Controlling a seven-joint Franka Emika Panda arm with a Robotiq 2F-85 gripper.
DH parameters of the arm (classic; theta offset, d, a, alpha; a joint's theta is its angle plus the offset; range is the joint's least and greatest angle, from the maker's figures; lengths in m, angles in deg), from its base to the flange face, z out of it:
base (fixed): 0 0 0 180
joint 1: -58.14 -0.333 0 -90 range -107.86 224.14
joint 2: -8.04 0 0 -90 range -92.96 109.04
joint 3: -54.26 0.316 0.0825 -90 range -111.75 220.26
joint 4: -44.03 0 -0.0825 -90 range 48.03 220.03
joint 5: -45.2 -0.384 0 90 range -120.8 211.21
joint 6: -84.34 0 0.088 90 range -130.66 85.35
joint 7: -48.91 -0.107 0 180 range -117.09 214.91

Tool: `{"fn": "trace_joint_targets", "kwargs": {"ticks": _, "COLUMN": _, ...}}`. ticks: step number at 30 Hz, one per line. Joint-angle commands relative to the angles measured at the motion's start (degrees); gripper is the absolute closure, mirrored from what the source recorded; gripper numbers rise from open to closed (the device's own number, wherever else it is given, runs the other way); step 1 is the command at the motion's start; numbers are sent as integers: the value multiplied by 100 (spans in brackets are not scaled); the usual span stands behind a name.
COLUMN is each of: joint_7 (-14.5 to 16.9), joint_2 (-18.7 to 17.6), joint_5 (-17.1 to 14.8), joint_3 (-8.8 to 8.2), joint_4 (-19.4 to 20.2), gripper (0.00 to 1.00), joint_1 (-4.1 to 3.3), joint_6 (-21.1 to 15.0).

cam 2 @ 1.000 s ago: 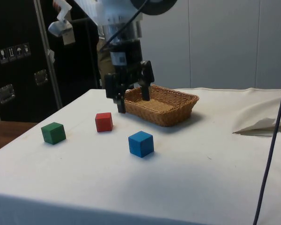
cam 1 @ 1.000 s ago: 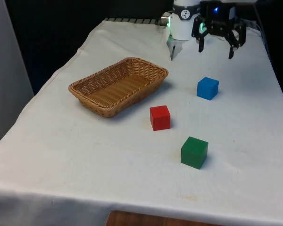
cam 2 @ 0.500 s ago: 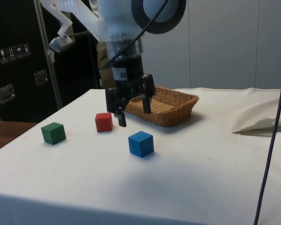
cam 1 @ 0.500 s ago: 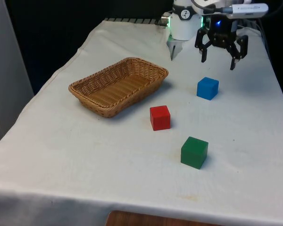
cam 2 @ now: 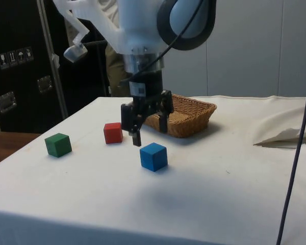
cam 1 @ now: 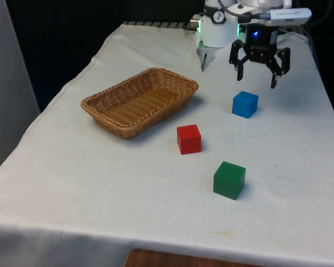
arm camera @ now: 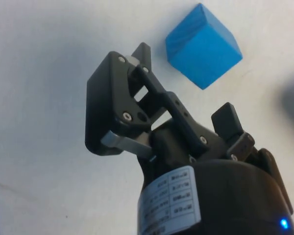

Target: Pick up the blue cube and place it into the basket.

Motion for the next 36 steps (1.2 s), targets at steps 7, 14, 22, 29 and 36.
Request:
{"fn": "trace_joint_targets", "kwargs": {"ticks": 7, "joint_7": 17, "joint_2": -92, "joint_5": 17, "joint_3": -17, "joint_4": 17, "gripper": 0, "joint_1": 6, "joint_6": -183}}
{"fn": "trace_joint_targets", "kwargs": {"ticks": 14, "joint_7": 74, "joint_2": -281, "joint_5": 29, "joint_3": -63, "joint_4": -34, "gripper": 0, "joint_1": 34, "joint_6": -246}}
{"fn": "trace_joint_targets", "kwargs": {"ticks": 22, "joint_7": 103, "joint_2": -556, "joint_5": 57, "joint_3": -143, "joint_4": -218, "gripper": 0, "joint_1": 23, "joint_6": -241}}
{"fn": "trace_joint_targets", "kwargs": {"ticks": 29, "joint_7": 172, "joint_2": -779, "joint_5": 6, "joint_3": -172, "joint_4": -378, "gripper": 0, "joint_1": 34, "joint_6": -183}}
{"fn": "trace_joint_targets", "kwargs": {"ticks": 36, "joint_7": 258, "joint_2": -940, "joint_5": 46, "joint_3": -304, "joint_4": -384, "gripper": 0, "joint_1": 29, "joint_6": -286}}
